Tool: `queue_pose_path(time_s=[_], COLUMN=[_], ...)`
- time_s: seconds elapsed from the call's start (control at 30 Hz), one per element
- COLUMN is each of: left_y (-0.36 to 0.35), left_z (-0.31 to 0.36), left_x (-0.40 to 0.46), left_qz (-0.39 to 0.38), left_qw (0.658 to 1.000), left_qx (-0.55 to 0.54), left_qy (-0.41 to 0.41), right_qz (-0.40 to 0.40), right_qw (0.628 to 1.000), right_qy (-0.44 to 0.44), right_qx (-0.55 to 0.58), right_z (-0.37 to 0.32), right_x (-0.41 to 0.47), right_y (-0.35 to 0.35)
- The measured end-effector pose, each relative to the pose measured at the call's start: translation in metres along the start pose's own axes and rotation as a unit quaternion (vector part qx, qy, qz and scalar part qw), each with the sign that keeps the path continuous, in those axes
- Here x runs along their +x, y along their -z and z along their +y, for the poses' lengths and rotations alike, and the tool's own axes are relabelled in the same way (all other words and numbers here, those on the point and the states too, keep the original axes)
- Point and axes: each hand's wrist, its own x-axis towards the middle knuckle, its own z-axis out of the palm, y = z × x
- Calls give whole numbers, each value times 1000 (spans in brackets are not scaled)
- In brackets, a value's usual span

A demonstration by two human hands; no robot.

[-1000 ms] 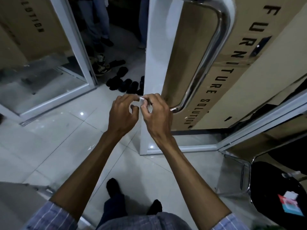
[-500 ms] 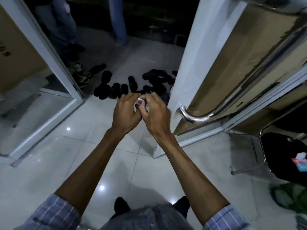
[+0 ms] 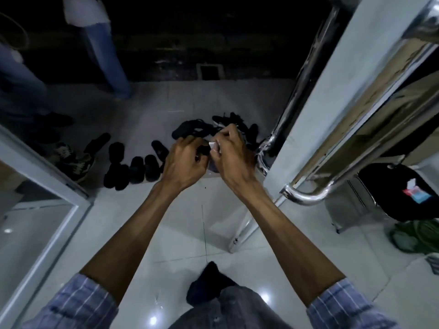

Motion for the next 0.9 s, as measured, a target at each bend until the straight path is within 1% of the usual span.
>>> queue_pose_path(time_s=[0.07, 0.17, 0.23, 0.33, 0.47, 0.5, 0.53, 0.6, 0.67, 0.7, 0.77, 0.83, 0.9], left_y=[-4, -6, -5, -7, -24, -28, -32, -36, -42, -44, -46, -45, -43], left_z=[-19, -38, -40, -36, -34, -33, -31, -24, -14, -9, -2, 7, 17], left_x=[29, 70, 100, 136, 190, 198, 207, 232, 254, 261, 282, 302, 317], left_qz=[-17, -55, -69, -82, -97, -100, -102, -118, -143, -153, -181, -201, -216], left_qw=[1000, 998, 996, 991, 978, 974, 968, 946, 925, 918, 892, 863, 841], left_qx=[-9, -18, -27, -58, -103, -112, -130, -177, -200, -209, -235, -261, -269], left_qy=[-19, -39, -59, -92, -156, -169, -189, -245, -290, -301, -342, -384, -417], right_qz=[8, 38, 53, 51, 87, 95, 110, 157, 203, 211, 225, 256, 278], right_qw=[999, 996, 992, 989, 974, 972, 967, 948, 929, 926, 911, 884, 855], right_qy=[-32, -55, -73, -109, -181, -187, -196, -242, -270, -263, -284, -333, -375], right_qx=[-18, -63, -94, -84, -101, -110, -122, -135, -150, -171, -196, -206, -225], right_z=[2, 6, 11, 15, 16, 15, 14, 16, 17, 18, 13, 4, -6], right_x=[23, 47, 63, 83, 108, 111, 116, 130, 143, 146, 153, 162, 168], right_y=[-10, -16, -15, -12, -7, -5, -4, -1, 4, 4, 5, 10, 15])
